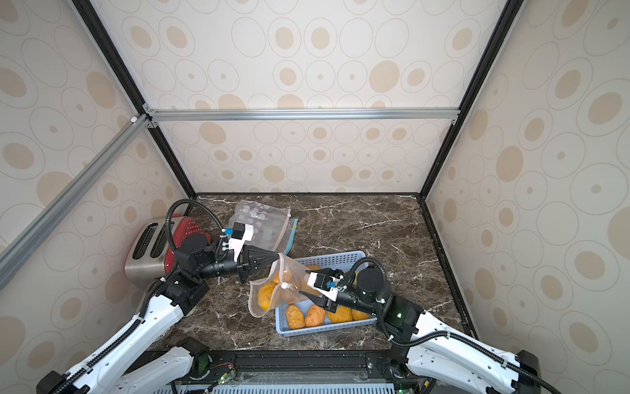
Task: Put the potatoes into a zipper bag and zip it
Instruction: Place the zipper food storage bag at the center of the board.
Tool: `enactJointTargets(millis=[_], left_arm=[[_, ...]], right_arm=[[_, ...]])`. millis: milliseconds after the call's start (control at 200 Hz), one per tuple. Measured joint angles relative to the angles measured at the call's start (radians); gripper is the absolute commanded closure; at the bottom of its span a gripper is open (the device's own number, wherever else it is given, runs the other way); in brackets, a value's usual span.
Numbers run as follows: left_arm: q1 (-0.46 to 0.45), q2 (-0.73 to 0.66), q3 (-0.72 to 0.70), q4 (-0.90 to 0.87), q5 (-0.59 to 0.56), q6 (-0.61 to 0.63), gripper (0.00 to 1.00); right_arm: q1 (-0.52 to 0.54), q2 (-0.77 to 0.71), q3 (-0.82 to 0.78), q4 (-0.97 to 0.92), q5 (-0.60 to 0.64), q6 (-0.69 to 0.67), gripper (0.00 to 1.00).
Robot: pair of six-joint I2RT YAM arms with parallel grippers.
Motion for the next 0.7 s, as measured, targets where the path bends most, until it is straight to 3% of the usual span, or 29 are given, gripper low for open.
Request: enactJointTargets(millis=[190, 365, 700], left_arm=[[0.0, -0.037, -0.048, -0.003, -0.031, 0.0, 1.0], [0.0, -0.044, -0.058, -0.044, -0.066, 0.007, 1.0], [0.0, -0.028, -0.056, -0.094, -0.09, 0.012, 1.0]], right_arm=[[0.0, 0.084, 0.0, 0.011, -0.062, -0.029, 0.47], [0.001, 0.122, 0.0, 0.054, -0.113, -0.051, 0.55], [0.014, 0.164, 0.001, 0.099, -0.124, -0.113, 0.65]])
